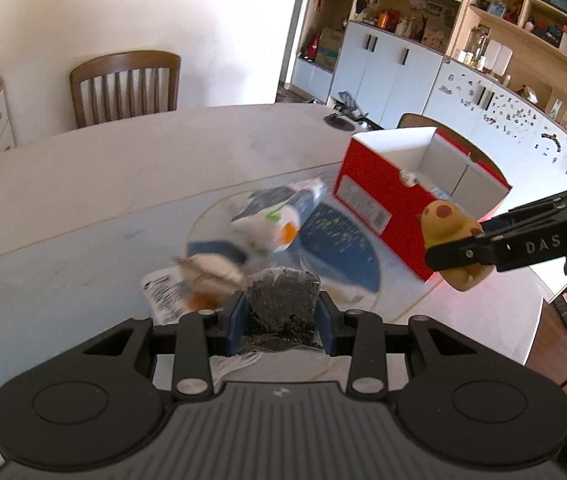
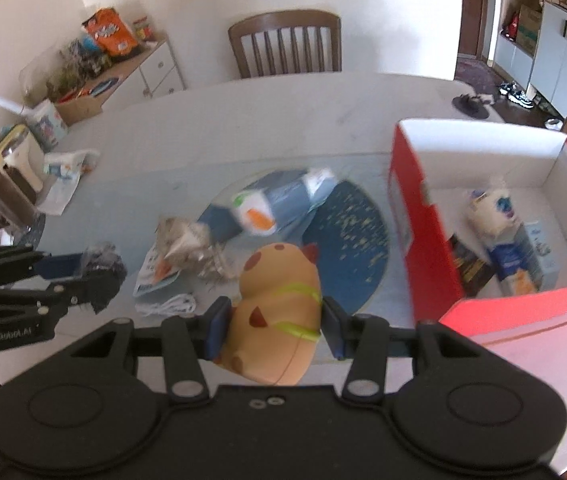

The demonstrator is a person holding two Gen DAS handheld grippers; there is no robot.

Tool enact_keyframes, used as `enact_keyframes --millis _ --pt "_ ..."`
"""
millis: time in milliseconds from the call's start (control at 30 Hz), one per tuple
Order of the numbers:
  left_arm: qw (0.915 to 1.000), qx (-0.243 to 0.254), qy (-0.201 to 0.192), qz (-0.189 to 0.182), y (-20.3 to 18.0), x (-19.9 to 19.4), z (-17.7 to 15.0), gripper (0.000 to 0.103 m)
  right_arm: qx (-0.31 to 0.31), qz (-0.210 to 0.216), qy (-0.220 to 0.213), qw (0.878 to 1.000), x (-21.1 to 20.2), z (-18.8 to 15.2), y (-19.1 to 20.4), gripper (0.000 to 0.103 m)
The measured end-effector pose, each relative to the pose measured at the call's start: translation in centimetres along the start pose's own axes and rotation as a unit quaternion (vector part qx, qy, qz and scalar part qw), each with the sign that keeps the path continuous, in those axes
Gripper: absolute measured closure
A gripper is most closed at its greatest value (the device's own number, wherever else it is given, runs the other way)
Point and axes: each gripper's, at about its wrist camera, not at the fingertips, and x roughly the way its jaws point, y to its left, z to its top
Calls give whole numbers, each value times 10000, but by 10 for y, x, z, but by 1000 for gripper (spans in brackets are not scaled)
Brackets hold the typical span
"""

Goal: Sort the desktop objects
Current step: 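Carry the toy figure and seaweed packet with both grippers over the shoebox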

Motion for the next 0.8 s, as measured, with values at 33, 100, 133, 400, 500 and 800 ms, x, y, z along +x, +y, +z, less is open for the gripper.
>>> enact_keyframes --millis 33,100,133,400,500,800 --pt "10000 15 -19 -11 -5 2 3 67 6 3 -44 10000 -2 3 -6 56" --pt "10000 46 -59 -9 -14 5 10 67 45 -34 -167 9998 -8 7 -18 56" --pt "9999 72 -89 9 -20 7 13 67 61 -31 -201 9998 -10 10 -25 56" --pt "9997 138 -197 52 -61 26 39 67 -16 -51 -379 9993 -22 27 -74 56" --pt "9996 166 -212 49 -77 35 48 67 -27 -54 -429 9991 -25 32 -91 56" --pt "9994 269 -201 0 -118 62 70 67 -12 -68 -441 9990 -30 40 -139 56"
